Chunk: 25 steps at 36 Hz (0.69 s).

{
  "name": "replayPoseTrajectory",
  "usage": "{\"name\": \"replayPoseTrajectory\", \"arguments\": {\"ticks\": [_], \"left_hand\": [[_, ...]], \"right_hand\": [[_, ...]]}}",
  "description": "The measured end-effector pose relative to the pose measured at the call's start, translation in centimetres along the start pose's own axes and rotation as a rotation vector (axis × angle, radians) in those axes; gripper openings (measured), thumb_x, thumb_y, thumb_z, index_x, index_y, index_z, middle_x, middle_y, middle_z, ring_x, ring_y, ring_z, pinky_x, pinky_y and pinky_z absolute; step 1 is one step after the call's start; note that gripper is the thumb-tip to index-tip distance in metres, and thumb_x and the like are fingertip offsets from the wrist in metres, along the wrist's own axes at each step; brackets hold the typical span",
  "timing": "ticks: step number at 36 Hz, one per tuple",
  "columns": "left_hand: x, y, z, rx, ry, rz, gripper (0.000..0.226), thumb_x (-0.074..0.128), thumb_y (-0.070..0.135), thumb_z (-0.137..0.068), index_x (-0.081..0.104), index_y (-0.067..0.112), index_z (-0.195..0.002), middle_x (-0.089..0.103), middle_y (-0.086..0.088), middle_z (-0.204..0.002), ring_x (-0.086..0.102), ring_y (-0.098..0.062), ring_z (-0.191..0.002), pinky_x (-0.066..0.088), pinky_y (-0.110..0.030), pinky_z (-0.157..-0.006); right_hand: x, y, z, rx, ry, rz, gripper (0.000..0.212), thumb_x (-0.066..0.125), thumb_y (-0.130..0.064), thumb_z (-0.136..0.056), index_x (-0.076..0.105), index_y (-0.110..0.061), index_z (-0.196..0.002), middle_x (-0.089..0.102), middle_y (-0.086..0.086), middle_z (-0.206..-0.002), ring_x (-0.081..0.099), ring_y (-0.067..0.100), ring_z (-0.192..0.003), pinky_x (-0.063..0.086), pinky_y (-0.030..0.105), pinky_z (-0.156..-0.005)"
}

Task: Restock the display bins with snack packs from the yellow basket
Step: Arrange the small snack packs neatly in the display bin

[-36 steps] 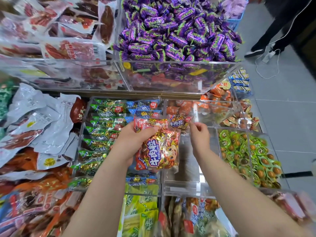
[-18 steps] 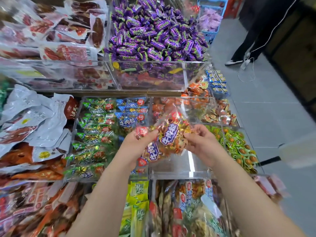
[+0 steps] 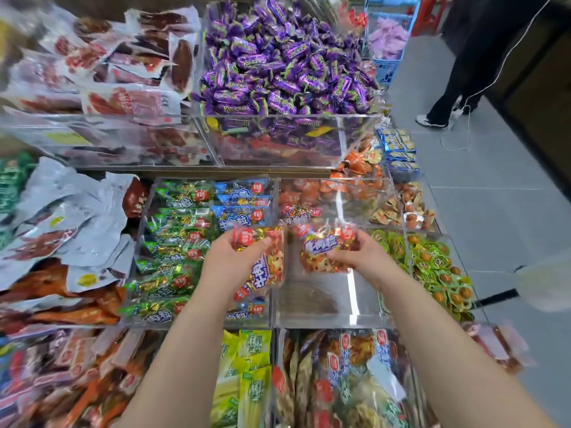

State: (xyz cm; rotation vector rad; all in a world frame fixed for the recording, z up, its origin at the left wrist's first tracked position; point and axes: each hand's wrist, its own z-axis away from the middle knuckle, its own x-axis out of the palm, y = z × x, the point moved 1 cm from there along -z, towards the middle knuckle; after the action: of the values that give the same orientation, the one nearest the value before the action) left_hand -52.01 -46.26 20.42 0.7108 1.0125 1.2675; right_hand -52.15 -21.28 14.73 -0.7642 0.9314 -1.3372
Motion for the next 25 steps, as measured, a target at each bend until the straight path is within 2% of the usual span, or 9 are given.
{"name": "replayPoseTrajectory", "arguments": {"ticks": [2, 5, 8, 11, 14, 16, 18, 21, 25], "left_hand": [[-0.4, 0.0, -0.4, -0.017, 0.009, 0.048, 0.050, 0.079, 0.036, -0.078, 0.059, 0.016, -0.120, 0.072, -0.005, -0.106, 0.071, -0.028, -0.092, 0.056, -0.051, -0.084], [-0.5, -0.2, -1.0, -0.040, -0.021, 0.066, 0.032, 0.079, 0.029, -0.079, 0.061, 0.021, -0.104, 0.076, -0.002, -0.085, 0.074, -0.024, -0.074, 0.061, -0.045, -0.070], [0.0, -0.4, -1.8, -0.078, -0.054, 0.092, 0.023, 0.077, 0.027, -0.080, 0.062, 0.022, -0.096, 0.076, 0.000, -0.078, 0.074, -0.024, -0.070, 0.061, -0.044, -0.067], [0.5, -0.4, -2.7, -0.102, -0.040, 0.148, 0.021, 0.078, 0.027, -0.080, 0.063, 0.022, -0.095, 0.076, -0.002, -0.078, 0.074, -0.025, -0.070, 0.060, -0.044, -0.066], [0.7, -0.5, -3.5, -0.123, -0.018, 0.214, 0.027, 0.078, 0.026, -0.078, 0.065, 0.017, -0.100, 0.076, -0.006, -0.083, 0.074, -0.027, -0.075, 0.060, -0.048, -0.073], [0.7, -0.7, -3.9, -0.154, -0.020, 0.263, 0.030, 0.079, 0.026, -0.078, 0.064, 0.014, -0.102, 0.076, -0.011, -0.087, 0.074, -0.030, -0.079, 0.059, -0.051, -0.074], [0.7, -0.8, -4.1, -0.181, -0.031, 0.302, 0.030, 0.079, 0.025, -0.078, 0.063, 0.014, -0.101, 0.076, -0.011, -0.087, 0.074, -0.031, -0.078, 0.060, -0.049, -0.071], [0.6, -0.9, -4.3, -0.194, -0.044, 0.329, 0.025, 0.077, 0.024, -0.080, 0.063, 0.016, -0.099, 0.076, -0.009, -0.084, 0.074, -0.028, -0.076, 0.060, -0.040, -0.062], [0.4, -1.1, -4.4, -0.192, -0.053, 0.320, 0.022, 0.076, 0.025, -0.080, 0.063, 0.016, -0.096, 0.076, -0.007, -0.083, 0.074, -0.027, -0.075, 0.059, -0.037, -0.058]], "right_hand": [[-0.1, 1.1, -2.1, -0.005, 0.095, -0.118, 0.049, 0.080, -0.004, -0.069, 0.059, -0.015, -0.112, 0.072, 0.007, -0.102, 0.069, 0.015, -0.084, 0.054, 0.021, -0.067], [1.5, 2.6, -5.5, 0.001, 0.156, -0.148, 0.055, 0.074, 0.005, -0.073, 0.052, -0.010, -0.122, 0.068, 0.009, -0.102, 0.066, 0.019, -0.085, 0.056, 0.029, -0.069], [3.8, 3.6, -8.7, -0.007, 0.178, -0.139, 0.054, 0.071, 0.005, -0.077, 0.047, -0.007, -0.124, 0.064, 0.013, -0.108, 0.063, 0.030, -0.101, 0.053, 0.044, -0.089], [5.8, 4.4, -11.0, -0.023, 0.261, 0.019, 0.062, 0.079, -0.003, -0.072, 0.042, -0.007, -0.122, 0.057, 0.012, -0.116, 0.057, 0.029, -0.111, 0.046, 0.038, -0.096], [7.3, 5.4, -12.1, -0.014, 0.328, -0.007, 0.113, 0.090, -0.007, -0.055, 0.016, -0.008, -0.140, 0.035, 0.014, -0.140, 0.045, 0.028, -0.123, 0.037, 0.041, -0.107], [8.1, 6.0, -12.7, -0.017, 0.363, -0.017, 0.128, 0.092, -0.010, -0.052, 0.003, -0.011, -0.145, 0.026, 0.014, -0.146, 0.039, 0.028, -0.129, 0.031, 0.042, -0.111], [8.8, 6.2, -13.5, -0.030, 0.393, -0.040, 0.130, 0.092, -0.014, -0.054, 0.001, -0.012, -0.146, 0.023, 0.012, -0.148, 0.034, 0.026, -0.133, 0.028, 0.041, -0.113], [9.3, 5.9, -15.2, -0.010, 0.439, -0.034, 0.122, 0.092, -0.022, -0.051, 0.012, -0.010, -0.141, 0.028, 0.010, -0.143, 0.037, 0.027, -0.131, 0.034, 0.042, -0.110], [9.0, 6.0, -16.2, 0.080, 0.374, 0.123, 0.127, 0.086, -0.047, -0.049, 0.007, -0.020, -0.144, 0.022, 0.012, -0.148, 0.033, 0.034, -0.133, 0.034, 0.044, -0.109]]}}
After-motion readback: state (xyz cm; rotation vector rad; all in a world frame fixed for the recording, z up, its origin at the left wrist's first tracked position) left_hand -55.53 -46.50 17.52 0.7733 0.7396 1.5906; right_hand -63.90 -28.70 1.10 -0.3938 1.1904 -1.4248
